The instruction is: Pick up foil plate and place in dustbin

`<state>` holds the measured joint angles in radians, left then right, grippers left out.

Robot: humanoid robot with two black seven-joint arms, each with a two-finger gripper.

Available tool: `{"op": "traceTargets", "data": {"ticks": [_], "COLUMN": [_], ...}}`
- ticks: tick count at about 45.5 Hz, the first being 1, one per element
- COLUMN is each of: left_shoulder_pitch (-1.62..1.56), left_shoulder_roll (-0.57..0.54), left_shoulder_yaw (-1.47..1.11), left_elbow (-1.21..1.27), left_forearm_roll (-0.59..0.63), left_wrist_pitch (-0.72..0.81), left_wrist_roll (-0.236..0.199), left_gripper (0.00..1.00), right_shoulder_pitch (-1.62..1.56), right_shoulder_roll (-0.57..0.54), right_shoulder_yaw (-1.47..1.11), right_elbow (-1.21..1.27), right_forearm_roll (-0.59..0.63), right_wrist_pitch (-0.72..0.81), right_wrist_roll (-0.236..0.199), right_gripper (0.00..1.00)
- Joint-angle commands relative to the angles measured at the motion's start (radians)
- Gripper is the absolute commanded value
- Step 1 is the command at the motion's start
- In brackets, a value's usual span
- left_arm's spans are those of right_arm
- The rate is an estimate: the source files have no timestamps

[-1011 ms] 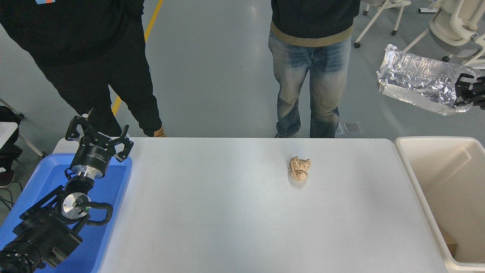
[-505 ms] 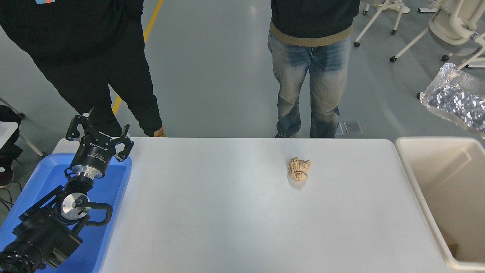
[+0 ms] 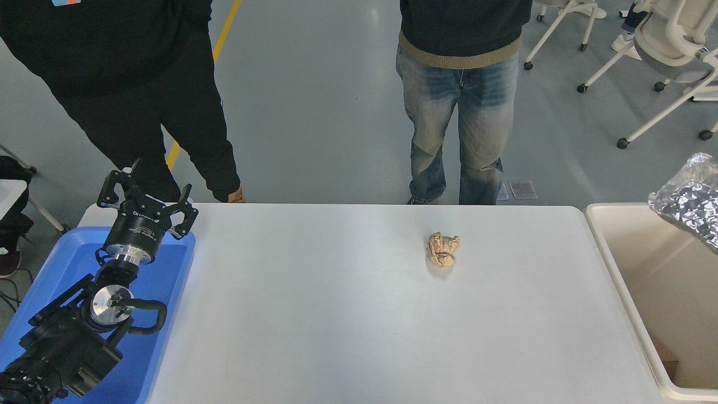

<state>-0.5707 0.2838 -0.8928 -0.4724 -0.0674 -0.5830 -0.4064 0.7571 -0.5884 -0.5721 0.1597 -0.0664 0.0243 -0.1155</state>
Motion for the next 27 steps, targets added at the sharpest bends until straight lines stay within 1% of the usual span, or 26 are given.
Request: {"op": "traceTargets", "data": {"ticks": [1,11,27], "left_shoulder_pitch": [0.000,0.000,0.000], "left_shoulder_roll": [0.000,0.000,0.000], "left_shoulder_yaw": [0.000,0.000,0.000], "left_elbow": [0.000,-0.002,0.000], "left_forearm_roll": [0.000,0.000,0.000], "left_wrist_pitch": [0.000,0.000,0.000], "left_wrist_roll": [0.000,0.000,0.000], "left_gripper": [0.99,0.99,0.99], "right_shoulder_pitch": [-0.107,-0.159,-0.180], "right_shoulder_roll": [0.038,0.068,0.079], "right_shoulder_yaw": [0.029,0.040,0.066], "right_elbow": [-0.011,-0.011,-0.011], "right_forearm_roll": [0.046,0.086,0.086], "right_wrist_pitch": [-0.053,-0.076,-0.081], "right_wrist_roll": [-0.006,-0.004,-0.004], "right_gripper": [0.00,0.00,0.00]}}
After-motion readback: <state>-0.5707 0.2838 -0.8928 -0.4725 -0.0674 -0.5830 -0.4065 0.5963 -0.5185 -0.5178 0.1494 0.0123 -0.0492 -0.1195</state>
